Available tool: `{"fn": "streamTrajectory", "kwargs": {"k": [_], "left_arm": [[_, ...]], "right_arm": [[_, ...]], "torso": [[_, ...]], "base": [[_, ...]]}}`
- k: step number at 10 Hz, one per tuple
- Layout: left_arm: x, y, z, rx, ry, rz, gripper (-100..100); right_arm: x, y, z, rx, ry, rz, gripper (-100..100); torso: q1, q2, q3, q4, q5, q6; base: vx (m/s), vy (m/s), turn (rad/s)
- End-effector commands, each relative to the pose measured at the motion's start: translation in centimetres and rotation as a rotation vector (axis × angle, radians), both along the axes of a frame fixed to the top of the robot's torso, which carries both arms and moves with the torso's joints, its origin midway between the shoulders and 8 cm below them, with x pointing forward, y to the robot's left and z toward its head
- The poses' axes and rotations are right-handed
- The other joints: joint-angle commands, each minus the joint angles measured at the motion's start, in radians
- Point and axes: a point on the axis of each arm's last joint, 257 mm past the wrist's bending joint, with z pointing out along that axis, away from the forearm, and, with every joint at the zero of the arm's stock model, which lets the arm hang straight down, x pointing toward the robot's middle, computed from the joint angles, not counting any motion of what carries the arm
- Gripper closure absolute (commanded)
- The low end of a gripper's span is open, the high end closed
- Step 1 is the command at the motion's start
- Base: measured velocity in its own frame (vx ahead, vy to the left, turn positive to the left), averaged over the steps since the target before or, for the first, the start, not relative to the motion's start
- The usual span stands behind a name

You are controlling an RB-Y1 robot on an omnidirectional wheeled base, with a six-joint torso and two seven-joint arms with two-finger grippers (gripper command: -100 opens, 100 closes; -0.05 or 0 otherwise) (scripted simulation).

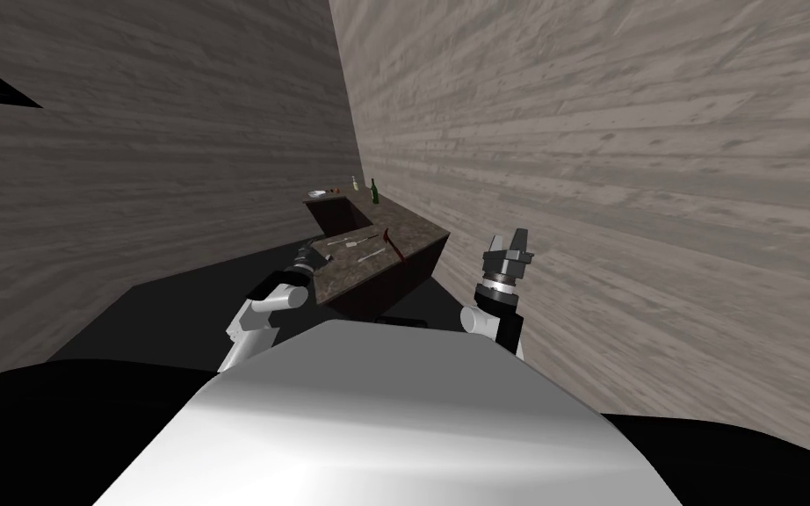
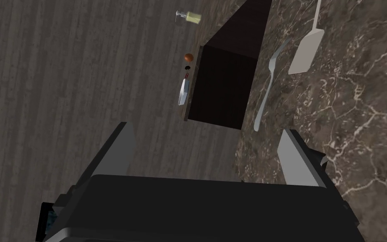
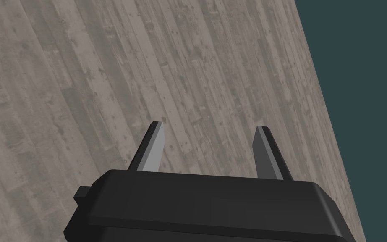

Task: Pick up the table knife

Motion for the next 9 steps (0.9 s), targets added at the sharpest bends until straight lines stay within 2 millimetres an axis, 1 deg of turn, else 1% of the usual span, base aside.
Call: {"fn": "streamTrajectory", "kwargs": {"k": [1, 2, 4, 5, 6, 7, 8, 9], "left_arm": [[-0.1, 0.1, -0.4, -0.011, 0.023, 0.0, -100], [-0.1, 1.1, -1.0, -0.059, 0.053, 0.005, -100], [-0.2, 1.0, -1.8, -0.065, 0.084, 0.004, -100], [-0.3, 1.9, -2.4, -0.112, 0.114, 0.011, -100], [-0.5, 1.8, -3.1, -0.118, 0.14, 0.011, -100], [-0.5, 1.8, -3.2, -0.119, 0.146, 0.011, -100], [-0.7, 2.7, -3.8, -0.165, 0.176, 0.019, -100], [-0.9, 2.6, -4.4, -0.17, 0.2, 0.018, -100]], "right_arm": [[0.0, 0.0, 0.0, 0.0, 0.0, 0.0, 0], [0.0, 0.0, 0.0, 0.0, 0.0, 0.0, 0], [0.0, 0.0, 0.0, 0.0, 0.0, 0.0, 0], [0.0, 0.0, 0.0, 0.0, 0.0, 0.0, 0], [0.0, 0.0, 0.0, 0.0, 0.0, 0.0, 0], [0.0, 0.0, 0.0, 0.0, 0.0, 0.0, 0], [0.0, 0.0, 0.0, 0.0, 0.0, 0.0, 0], [0.0, 0.0, 0.0, 0.0, 0.0, 0.0, 0]], "torso": [[0.0, 0.0, 0.0, 0.0, 0.0, 0.0], [0.0, 0.0, 0.0, 0.0, 0.0, 0.0], [0.0, 0.0, 0.0, 0.0, 0.0, 0.0], [0.0, 0.0, 0.0, 0.0, 0.0, 0.0], [-0.001, 0.0, 0.0, 0.0, 0.0, 0.0], [0.0, -0.001, 0.0, 0.0, 0.0, 0.0], [-0.001, 0.0, 0.0, 0.0, 0.0, 0.0], [-0.001, -0.001, 0.0, 0.0, 0.0, 0.0]], "base": [[0.006, 0.005, 0.003], [0.014, 0.002, -0.089], [0.011, 0.003, -0.023], [0.019, -0.005, -0.108], [0.02, 0.001, -0.052], [0.009, 0.001, 0.015], [0.023, -0.009, -0.097], [0.024, -0.003, -0.059]]}}
